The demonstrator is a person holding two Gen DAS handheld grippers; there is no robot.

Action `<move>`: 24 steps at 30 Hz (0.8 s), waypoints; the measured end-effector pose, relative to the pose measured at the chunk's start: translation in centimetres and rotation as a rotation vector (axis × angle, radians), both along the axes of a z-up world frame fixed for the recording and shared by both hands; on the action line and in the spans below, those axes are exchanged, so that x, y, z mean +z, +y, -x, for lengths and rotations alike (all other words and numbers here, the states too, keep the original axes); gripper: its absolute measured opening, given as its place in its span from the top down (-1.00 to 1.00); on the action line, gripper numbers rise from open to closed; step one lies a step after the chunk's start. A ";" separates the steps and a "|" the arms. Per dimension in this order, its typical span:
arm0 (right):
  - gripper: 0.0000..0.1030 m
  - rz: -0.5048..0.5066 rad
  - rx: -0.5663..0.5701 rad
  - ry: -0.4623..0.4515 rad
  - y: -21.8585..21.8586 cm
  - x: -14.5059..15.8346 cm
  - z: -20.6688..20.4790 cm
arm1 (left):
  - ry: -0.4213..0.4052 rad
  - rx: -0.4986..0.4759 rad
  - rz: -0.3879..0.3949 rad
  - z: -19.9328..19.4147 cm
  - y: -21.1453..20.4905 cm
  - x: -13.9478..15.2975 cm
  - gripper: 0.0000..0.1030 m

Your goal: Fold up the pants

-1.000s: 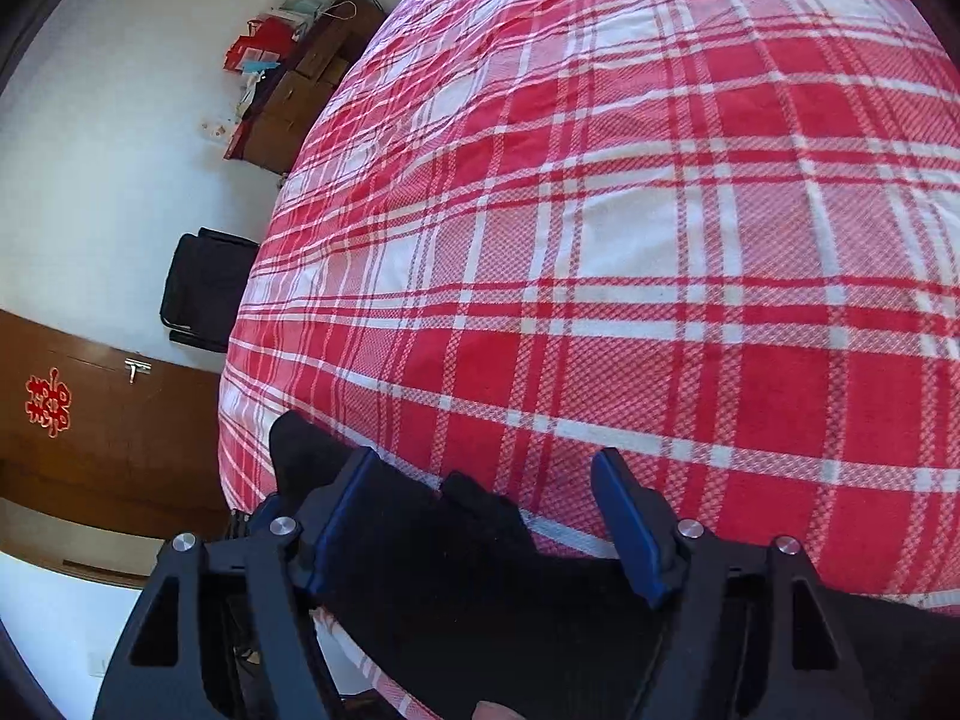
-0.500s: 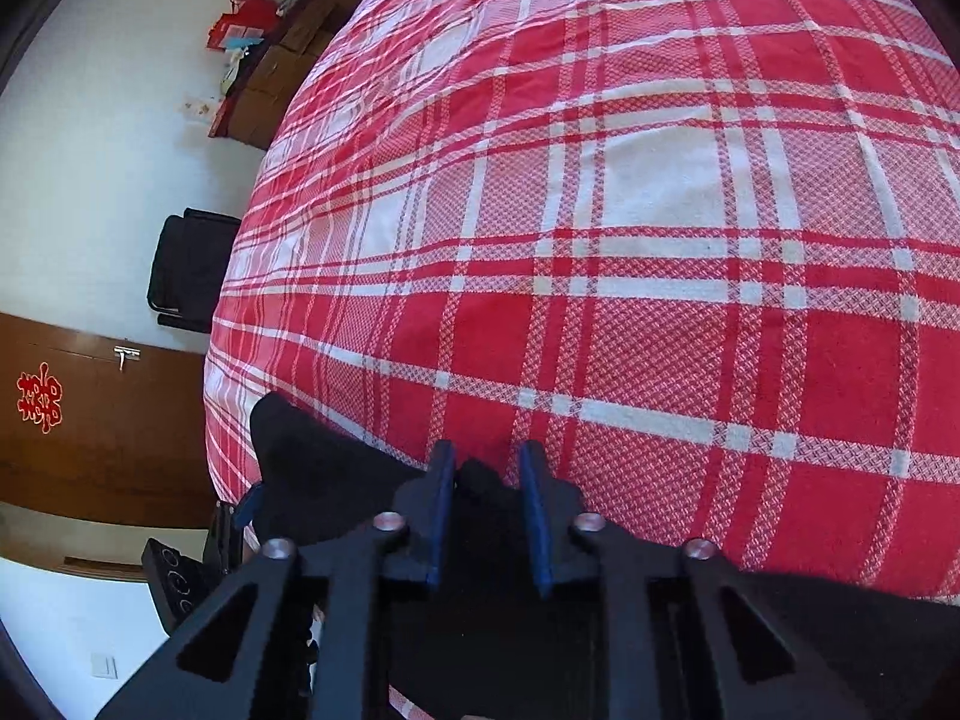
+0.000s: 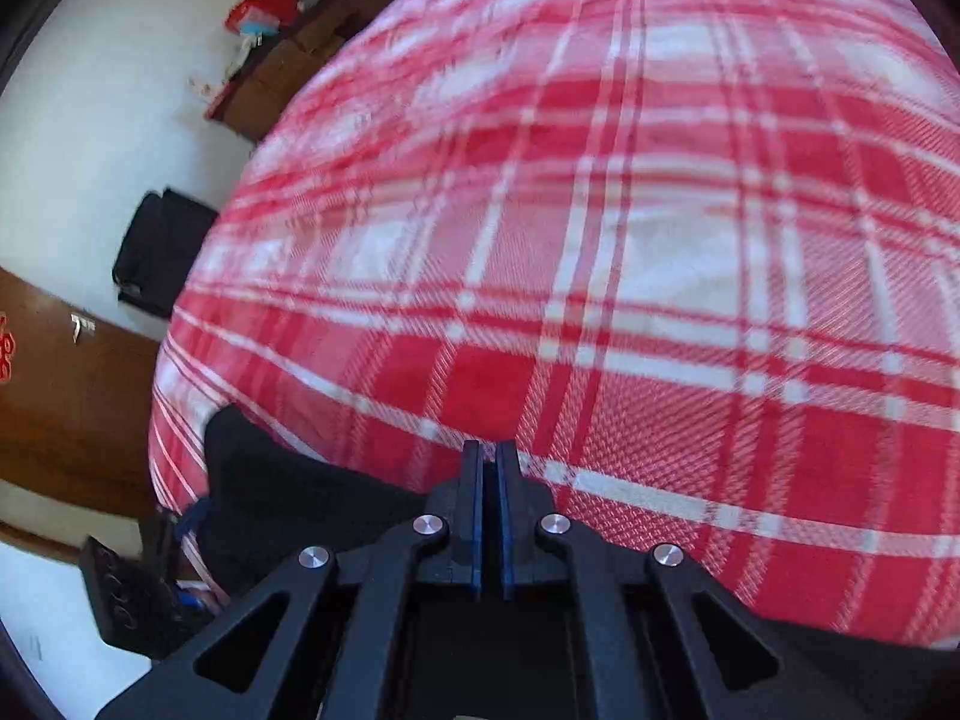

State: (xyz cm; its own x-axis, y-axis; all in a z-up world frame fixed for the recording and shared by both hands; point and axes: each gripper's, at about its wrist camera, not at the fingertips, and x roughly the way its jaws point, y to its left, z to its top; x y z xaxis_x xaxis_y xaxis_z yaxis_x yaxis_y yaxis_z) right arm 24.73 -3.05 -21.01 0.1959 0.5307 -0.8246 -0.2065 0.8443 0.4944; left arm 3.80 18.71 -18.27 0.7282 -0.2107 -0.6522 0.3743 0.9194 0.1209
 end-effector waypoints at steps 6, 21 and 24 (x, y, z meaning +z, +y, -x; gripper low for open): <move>-0.41 -0.021 -0.019 -0.083 -4.9 3.2 2.0 | -0.001 -0.008 -0.003 0.1 0.2 0.0 -0.66; -0.41 0.110 0.142 -0.105 -15.8 2.2 15.9 | 0.017 -0.017 -0.041 -0.1 0.0 0.0 -0.67; -0.41 0.074 0.089 -0.145 -16.6 3.0 16.4 | 0.021 0.003 -0.038 0.0 0.0 0.7 -0.67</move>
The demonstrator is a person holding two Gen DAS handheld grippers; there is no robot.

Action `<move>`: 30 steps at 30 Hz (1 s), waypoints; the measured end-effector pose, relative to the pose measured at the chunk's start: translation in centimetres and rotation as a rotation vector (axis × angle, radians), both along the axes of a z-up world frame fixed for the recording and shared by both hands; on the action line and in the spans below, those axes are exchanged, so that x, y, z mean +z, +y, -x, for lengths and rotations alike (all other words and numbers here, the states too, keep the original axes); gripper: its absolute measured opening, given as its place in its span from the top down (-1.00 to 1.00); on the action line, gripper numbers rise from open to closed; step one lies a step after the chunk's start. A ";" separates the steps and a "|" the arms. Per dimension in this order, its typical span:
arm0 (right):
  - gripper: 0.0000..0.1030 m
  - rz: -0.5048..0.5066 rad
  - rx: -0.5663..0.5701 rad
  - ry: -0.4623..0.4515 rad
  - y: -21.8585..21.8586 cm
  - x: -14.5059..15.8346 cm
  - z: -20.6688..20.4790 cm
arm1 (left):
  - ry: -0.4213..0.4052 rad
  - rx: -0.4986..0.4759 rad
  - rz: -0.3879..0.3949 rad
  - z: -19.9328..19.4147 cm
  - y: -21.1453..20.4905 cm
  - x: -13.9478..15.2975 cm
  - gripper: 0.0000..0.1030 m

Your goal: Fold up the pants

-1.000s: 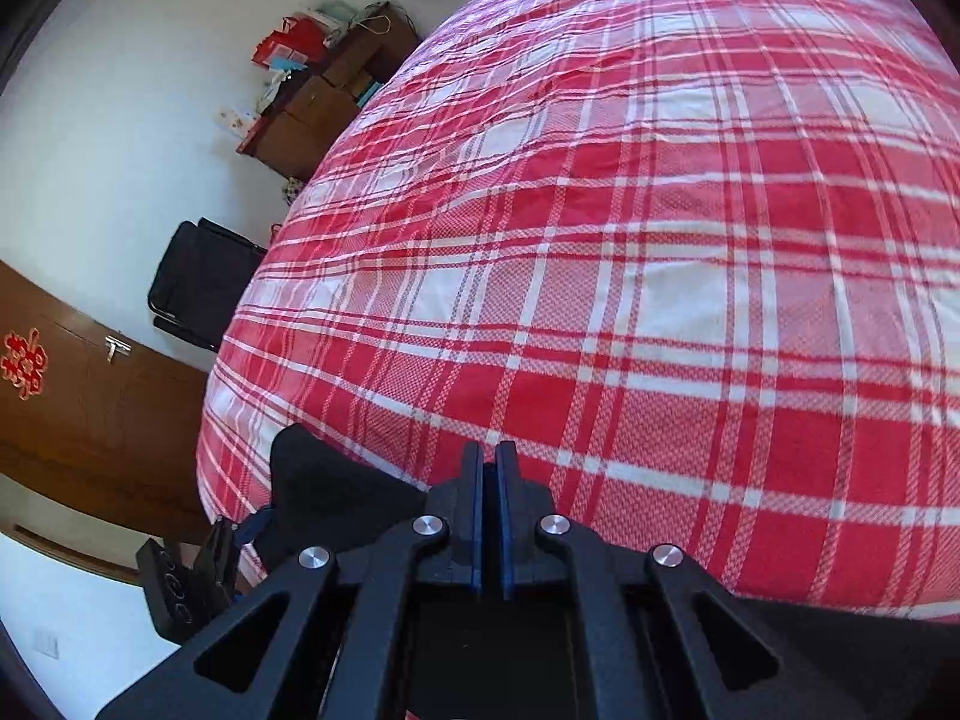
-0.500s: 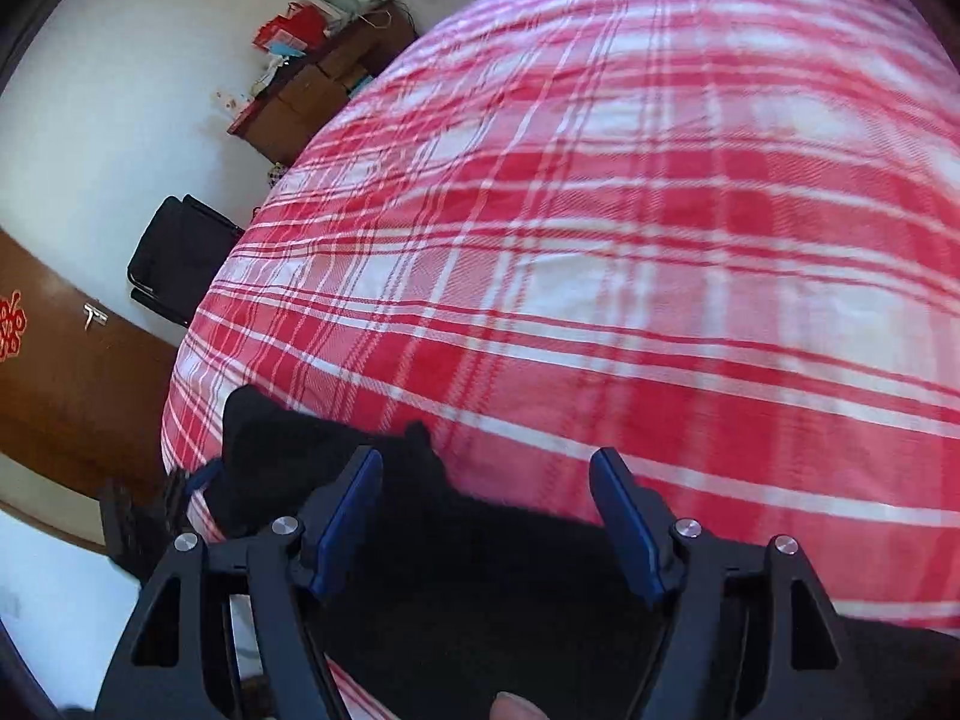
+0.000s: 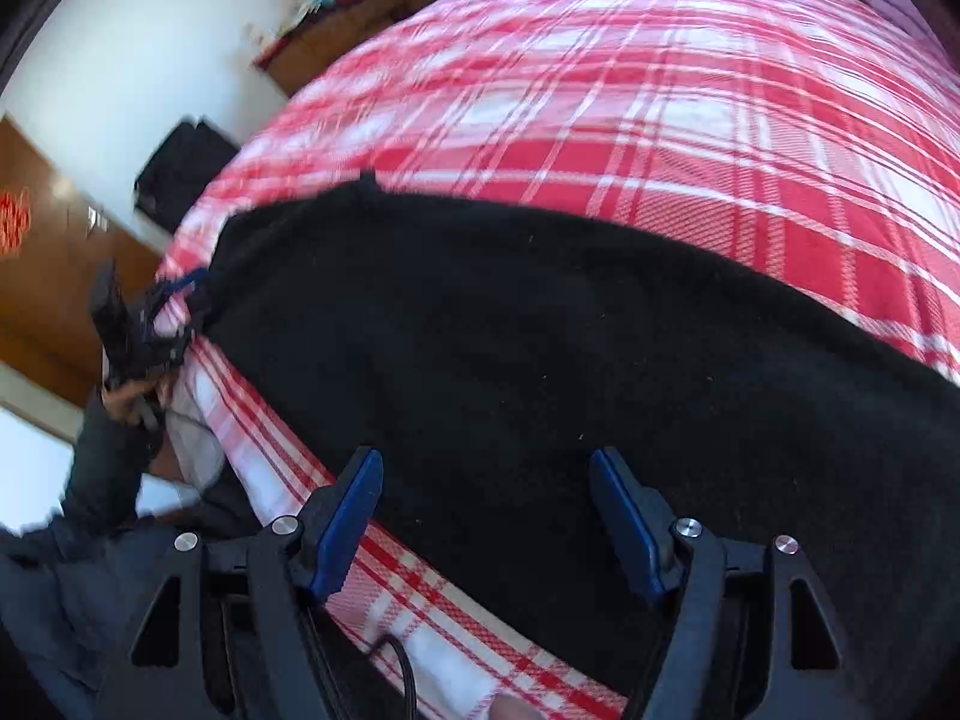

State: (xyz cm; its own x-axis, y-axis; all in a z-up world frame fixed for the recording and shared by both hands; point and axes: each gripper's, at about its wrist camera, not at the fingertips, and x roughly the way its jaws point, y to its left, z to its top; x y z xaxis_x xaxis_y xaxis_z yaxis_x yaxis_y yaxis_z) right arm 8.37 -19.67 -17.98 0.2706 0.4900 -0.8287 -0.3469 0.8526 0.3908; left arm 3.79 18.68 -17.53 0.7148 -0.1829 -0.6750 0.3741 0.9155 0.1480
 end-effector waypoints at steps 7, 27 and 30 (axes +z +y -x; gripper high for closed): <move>-0.41 -0.133 0.140 -0.021 5.5 0.1 1.5 | -0.051 -0.026 0.072 0.9 -1.3 3.8 -0.68; -0.44 0.562 -0.209 -0.359 -0.2 2.1 2.7 | 0.019 -0.219 0.077 -2.1 -14.8 5.2 -0.69; -0.44 0.578 -0.227 -0.338 -1.6 1.1 2.5 | 0.054 -0.241 0.068 -2.6 -17.2 4.1 -0.69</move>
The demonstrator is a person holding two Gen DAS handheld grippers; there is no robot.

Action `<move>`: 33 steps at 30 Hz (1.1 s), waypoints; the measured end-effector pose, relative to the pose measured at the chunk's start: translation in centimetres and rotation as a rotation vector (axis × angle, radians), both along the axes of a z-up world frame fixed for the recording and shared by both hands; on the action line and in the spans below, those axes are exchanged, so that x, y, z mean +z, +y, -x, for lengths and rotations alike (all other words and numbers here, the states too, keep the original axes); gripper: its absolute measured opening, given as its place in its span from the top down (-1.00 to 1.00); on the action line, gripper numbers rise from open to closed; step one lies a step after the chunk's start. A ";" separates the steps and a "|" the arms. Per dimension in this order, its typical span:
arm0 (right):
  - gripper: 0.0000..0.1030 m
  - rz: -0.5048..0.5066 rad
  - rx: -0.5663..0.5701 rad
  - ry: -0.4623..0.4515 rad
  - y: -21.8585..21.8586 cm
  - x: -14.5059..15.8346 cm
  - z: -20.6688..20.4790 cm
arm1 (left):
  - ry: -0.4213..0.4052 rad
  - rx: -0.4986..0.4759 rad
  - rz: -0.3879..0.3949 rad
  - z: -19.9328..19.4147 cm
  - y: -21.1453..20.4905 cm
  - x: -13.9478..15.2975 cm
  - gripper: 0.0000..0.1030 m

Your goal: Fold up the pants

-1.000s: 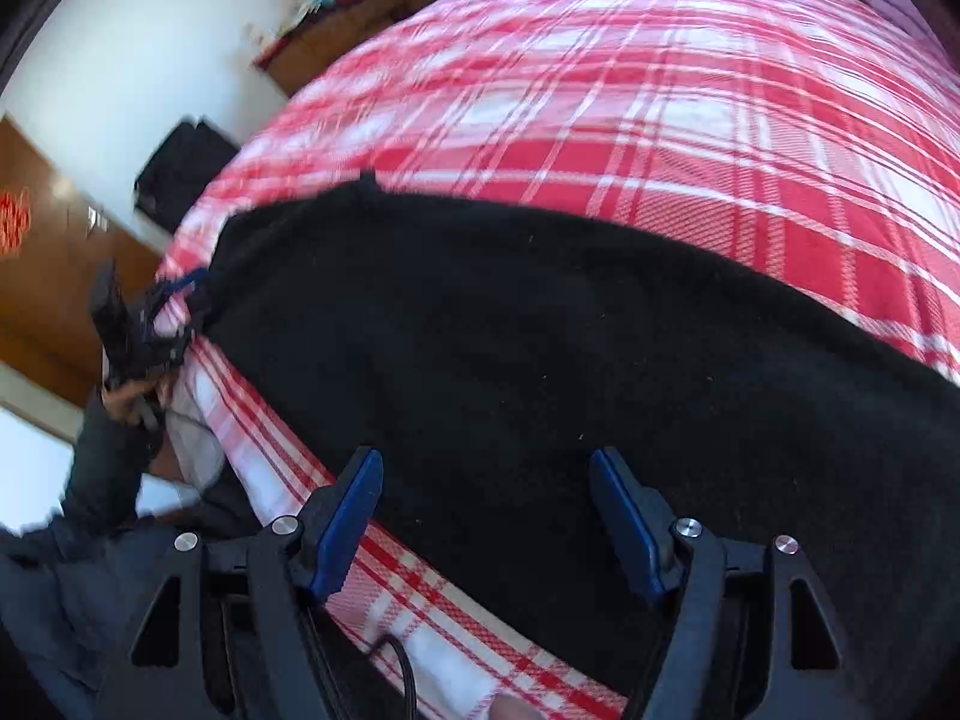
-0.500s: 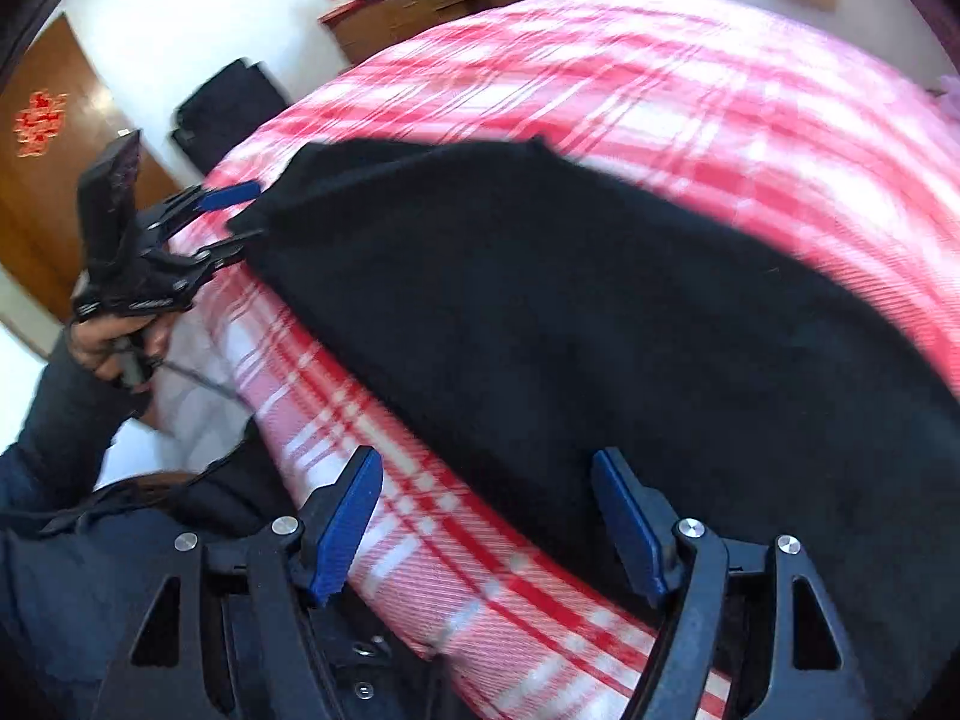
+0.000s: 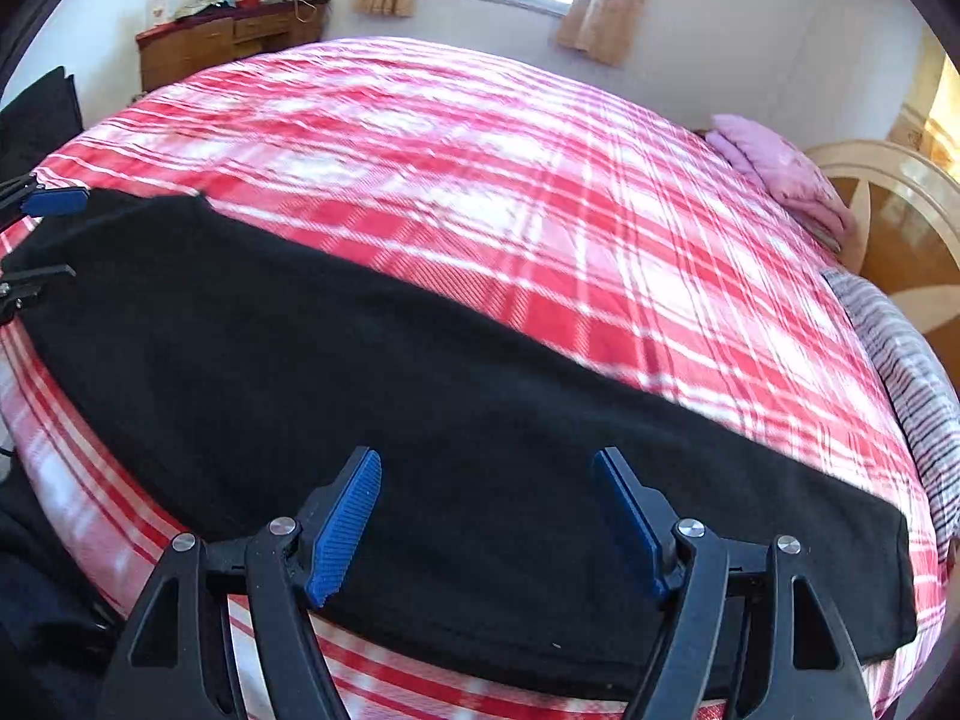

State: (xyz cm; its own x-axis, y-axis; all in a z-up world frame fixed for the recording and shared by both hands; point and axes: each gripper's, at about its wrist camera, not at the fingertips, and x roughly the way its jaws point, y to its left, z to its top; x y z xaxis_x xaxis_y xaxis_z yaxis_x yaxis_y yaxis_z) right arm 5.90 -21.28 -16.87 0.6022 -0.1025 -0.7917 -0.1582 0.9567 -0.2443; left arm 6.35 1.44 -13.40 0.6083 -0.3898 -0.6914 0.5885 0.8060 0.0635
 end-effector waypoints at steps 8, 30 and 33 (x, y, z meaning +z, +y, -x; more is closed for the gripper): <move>-0.60 -0.050 -0.004 0.003 -2.2 -2.6 -0.4 | 0.082 0.046 -0.040 -0.6 -2.9 -4.4 -0.80; -0.61 -0.104 -0.364 -0.079 -17.0 2.0 4.2 | 0.079 0.056 -0.036 0.3 -4.3 -4.8 -0.96; -0.61 -0.123 -0.439 -0.089 -20.1 2.4 4.9 | 0.097 0.074 -0.016 -0.1 -3.8 -4.4 -0.96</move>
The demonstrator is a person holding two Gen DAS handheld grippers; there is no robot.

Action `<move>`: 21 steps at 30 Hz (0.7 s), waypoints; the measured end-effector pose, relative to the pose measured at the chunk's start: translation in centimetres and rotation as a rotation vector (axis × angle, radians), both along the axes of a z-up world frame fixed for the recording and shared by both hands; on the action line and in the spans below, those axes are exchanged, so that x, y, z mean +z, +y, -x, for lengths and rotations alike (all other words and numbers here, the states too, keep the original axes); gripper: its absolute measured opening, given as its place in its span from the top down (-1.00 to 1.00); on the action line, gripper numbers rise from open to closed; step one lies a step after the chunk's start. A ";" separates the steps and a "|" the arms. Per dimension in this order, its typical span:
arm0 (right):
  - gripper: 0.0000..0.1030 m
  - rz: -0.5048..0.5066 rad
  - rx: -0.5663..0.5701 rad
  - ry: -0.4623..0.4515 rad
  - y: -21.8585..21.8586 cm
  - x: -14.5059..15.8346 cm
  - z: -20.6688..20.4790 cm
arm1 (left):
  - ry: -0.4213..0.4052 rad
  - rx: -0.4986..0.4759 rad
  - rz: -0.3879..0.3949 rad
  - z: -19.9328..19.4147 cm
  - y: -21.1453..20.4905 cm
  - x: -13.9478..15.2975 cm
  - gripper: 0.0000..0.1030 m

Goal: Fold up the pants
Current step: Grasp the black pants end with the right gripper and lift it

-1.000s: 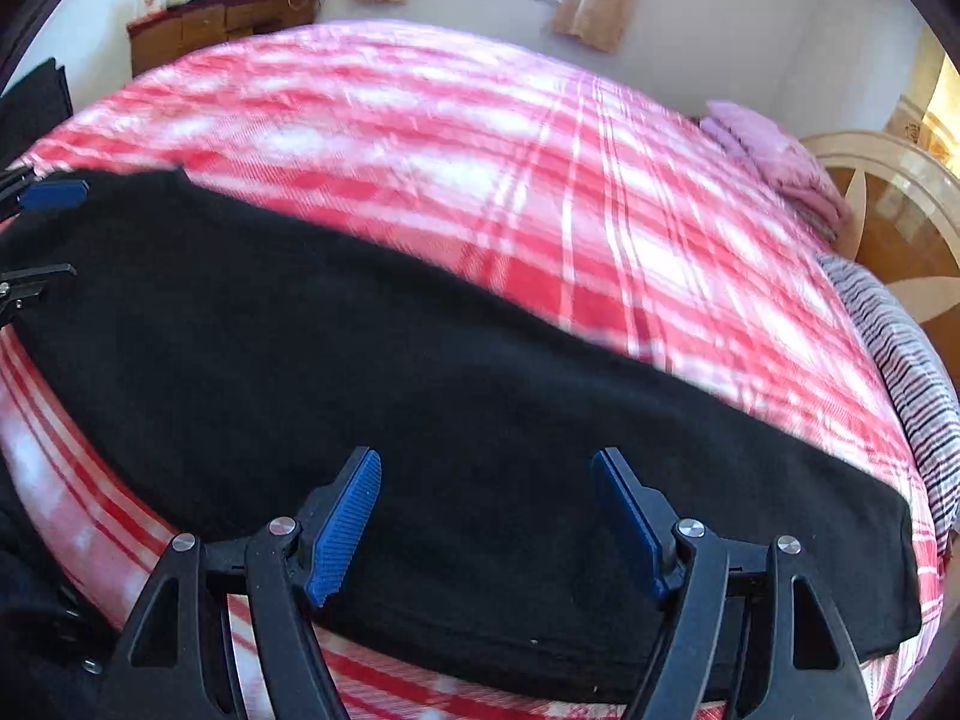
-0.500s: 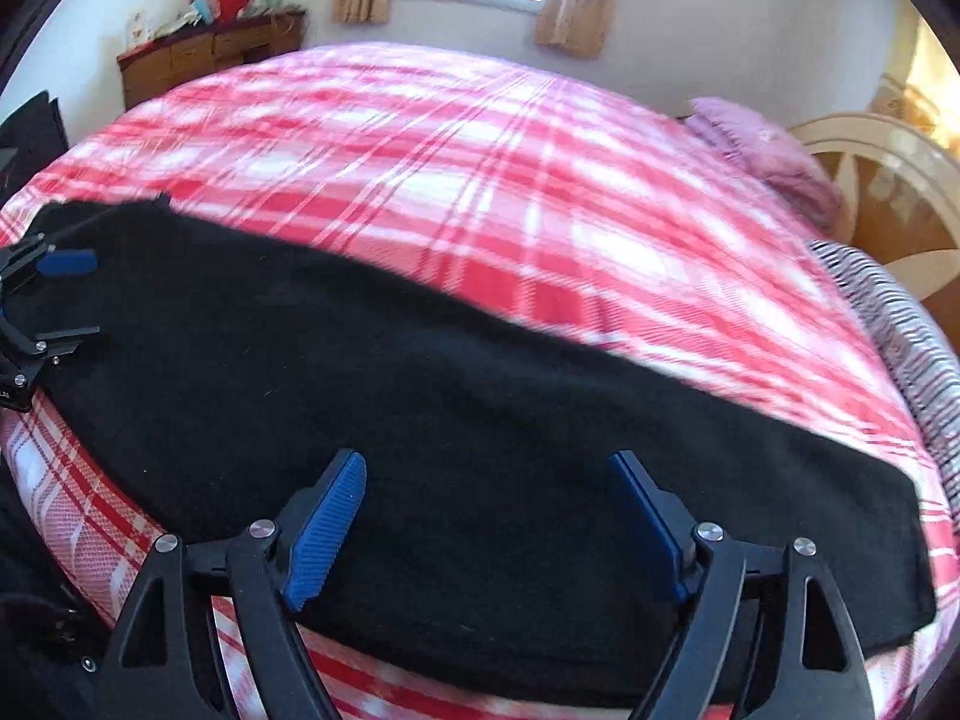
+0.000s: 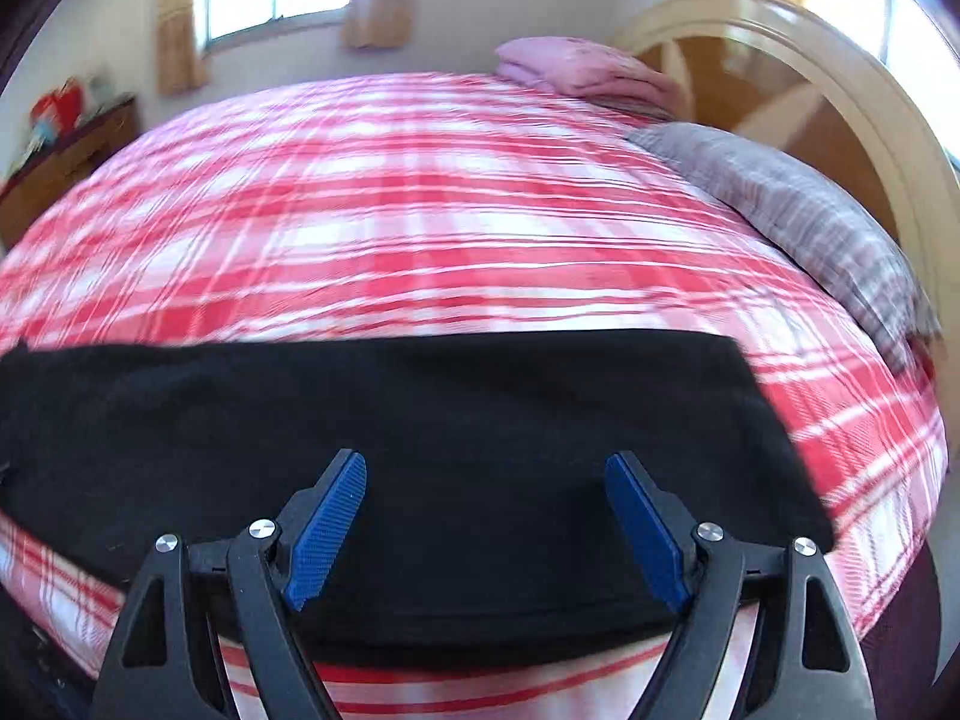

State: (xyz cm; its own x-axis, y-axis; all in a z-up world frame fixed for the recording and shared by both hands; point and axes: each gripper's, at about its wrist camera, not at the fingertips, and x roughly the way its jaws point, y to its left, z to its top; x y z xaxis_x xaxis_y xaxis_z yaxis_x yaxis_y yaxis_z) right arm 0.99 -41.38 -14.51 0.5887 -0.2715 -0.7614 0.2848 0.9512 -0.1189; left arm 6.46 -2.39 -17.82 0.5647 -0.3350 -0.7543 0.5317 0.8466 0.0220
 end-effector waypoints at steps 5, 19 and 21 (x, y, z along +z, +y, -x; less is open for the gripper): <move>-0.61 -0.136 -0.162 -0.109 -6.9 3.5 3.8 | -0.033 0.038 0.017 0.0 0.6 0.9 -0.96; -0.15 -0.598 -0.246 -0.132 -14.2 1.5 7.9 | -0.032 0.089 0.003 -0.3 1.4 0.6 -0.96; 0.05 -0.625 -0.238 -0.132 -14.2 1.5 8.0 | -0.031 0.094 0.006 -0.4 1.6 0.5 -0.96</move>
State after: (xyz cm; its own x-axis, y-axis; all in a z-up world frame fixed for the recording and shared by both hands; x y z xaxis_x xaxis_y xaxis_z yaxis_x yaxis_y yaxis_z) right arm -6.96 -55.59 -12.97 0.6659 0.0627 -0.7434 0.4690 0.7398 0.4825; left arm 6.89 -0.82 -17.29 0.6167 -0.2838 -0.7343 0.4494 0.8928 0.0324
